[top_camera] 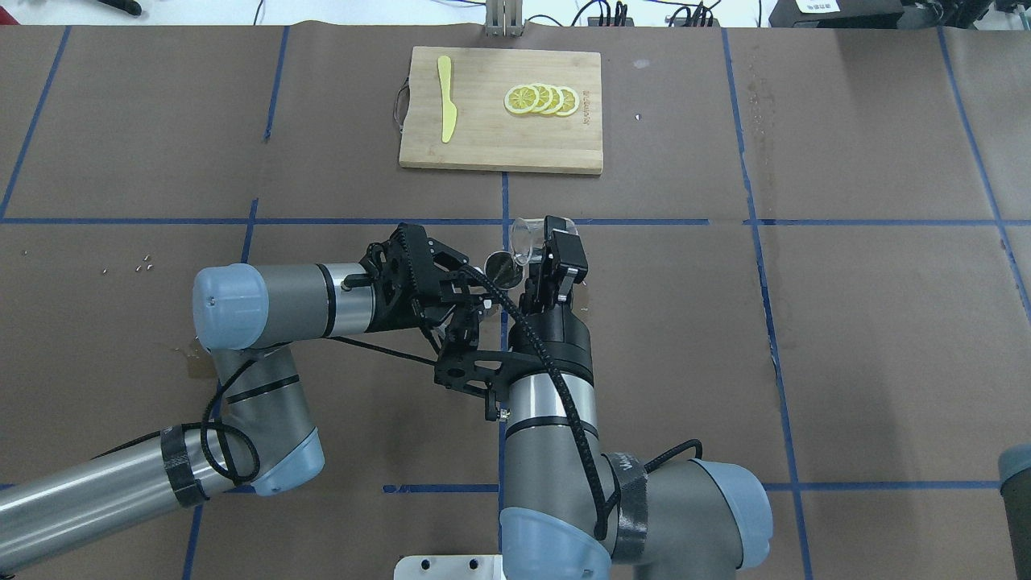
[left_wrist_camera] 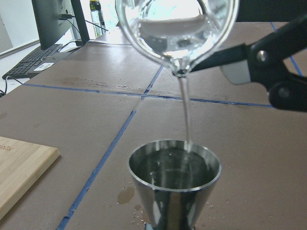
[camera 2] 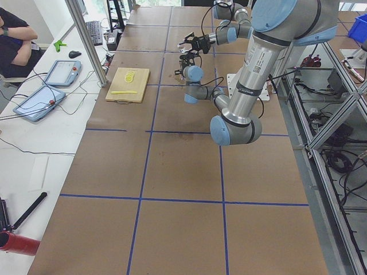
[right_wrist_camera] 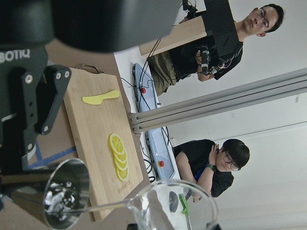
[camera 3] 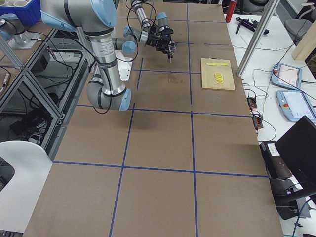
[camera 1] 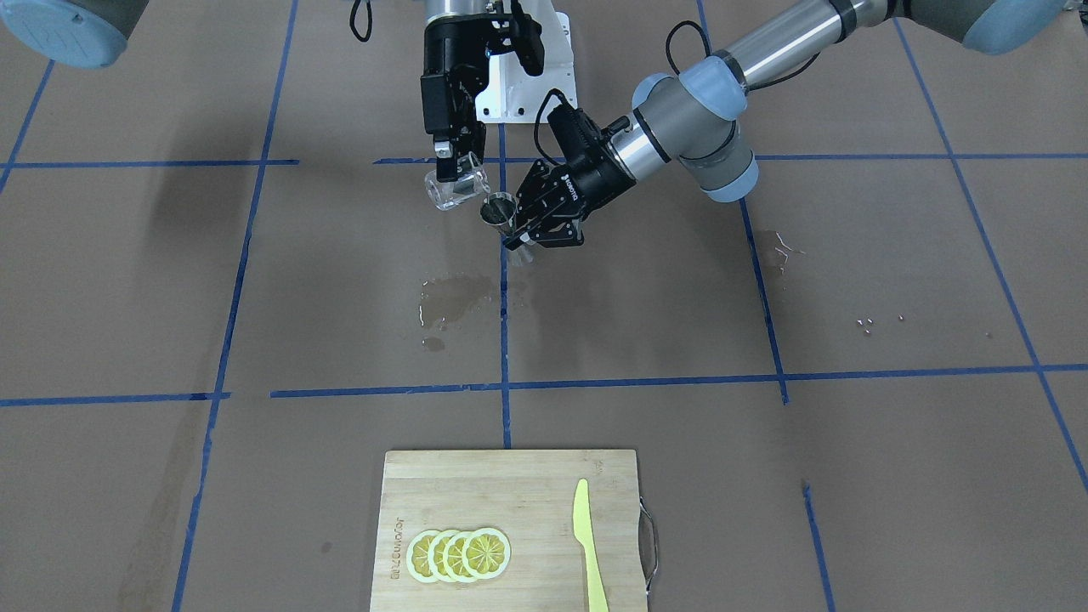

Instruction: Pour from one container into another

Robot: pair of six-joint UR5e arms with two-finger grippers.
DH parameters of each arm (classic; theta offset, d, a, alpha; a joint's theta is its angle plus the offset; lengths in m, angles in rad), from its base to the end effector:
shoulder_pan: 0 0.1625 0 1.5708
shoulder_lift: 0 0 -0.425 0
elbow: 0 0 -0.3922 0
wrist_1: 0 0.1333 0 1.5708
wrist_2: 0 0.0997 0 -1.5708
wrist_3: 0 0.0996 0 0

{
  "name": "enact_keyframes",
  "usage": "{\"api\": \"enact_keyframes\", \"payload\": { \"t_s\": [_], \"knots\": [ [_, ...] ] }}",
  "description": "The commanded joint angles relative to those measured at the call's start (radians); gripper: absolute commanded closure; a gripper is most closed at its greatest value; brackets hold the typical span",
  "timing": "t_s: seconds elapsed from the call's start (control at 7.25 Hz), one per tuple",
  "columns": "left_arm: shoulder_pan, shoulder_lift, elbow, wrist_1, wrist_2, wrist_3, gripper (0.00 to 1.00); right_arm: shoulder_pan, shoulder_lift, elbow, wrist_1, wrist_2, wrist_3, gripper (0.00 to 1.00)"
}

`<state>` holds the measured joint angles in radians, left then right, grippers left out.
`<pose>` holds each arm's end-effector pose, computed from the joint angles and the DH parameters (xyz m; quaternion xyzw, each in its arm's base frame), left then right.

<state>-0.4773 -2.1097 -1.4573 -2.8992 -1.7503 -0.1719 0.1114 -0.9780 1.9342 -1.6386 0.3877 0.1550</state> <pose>0.5275 -0.4028 0.2495 0.5836 0.4990 0.3450 0.5399 -0.5272 -0.2859 0.1409 0.6104 0.0905 -0.2645 0.7411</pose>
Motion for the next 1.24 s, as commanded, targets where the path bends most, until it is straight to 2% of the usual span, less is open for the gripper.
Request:
{"api": "enact_keyframes", "payload": {
  "t_s": [0.0, 0.28, 0.41, 0.55, 0.83, 0.97, 1.1],
  "knots": [
    [-0.001, 0.002, 0.000, 0.000, 0.000, 0.000, 1.00, 0.001, -0.002, 0.055, 0.044, 0.031, 0.023, 1.00],
    [-0.001, 0.002, 0.000, 0.000, -0.002, 0.000, 1.00, 0.008, -0.030, 0.055, 0.233, 0.098, 0.151, 1.00],
    [-0.001, 0.002, 0.000, 0.000, 0.000, 0.000, 1.00, 0.010, -0.030, 0.061, 0.240, 0.103, 0.231, 1.00],
    [-0.001, 0.004, -0.002, -0.002, 0.000, 0.000, 1.00, 0.019, -0.033, 0.084, 0.241, 0.147, 0.341, 1.00],
    [-0.004, 0.007, -0.003, -0.006, -0.002, 0.002, 1.00, 0.074, -0.056, 0.133, 0.241, 0.290, 0.560, 1.00],
    [-0.004, 0.007, -0.005, -0.008, -0.002, 0.002, 1.00, 0.091, -0.085, 0.143, 0.244, 0.310, 0.592, 1.00],
    [-0.004, 0.007, -0.005, -0.008, -0.002, 0.002, 1.00, 0.105, -0.135, 0.144, 0.310, 0.310, 0.594, 1.00]
  ]
}}
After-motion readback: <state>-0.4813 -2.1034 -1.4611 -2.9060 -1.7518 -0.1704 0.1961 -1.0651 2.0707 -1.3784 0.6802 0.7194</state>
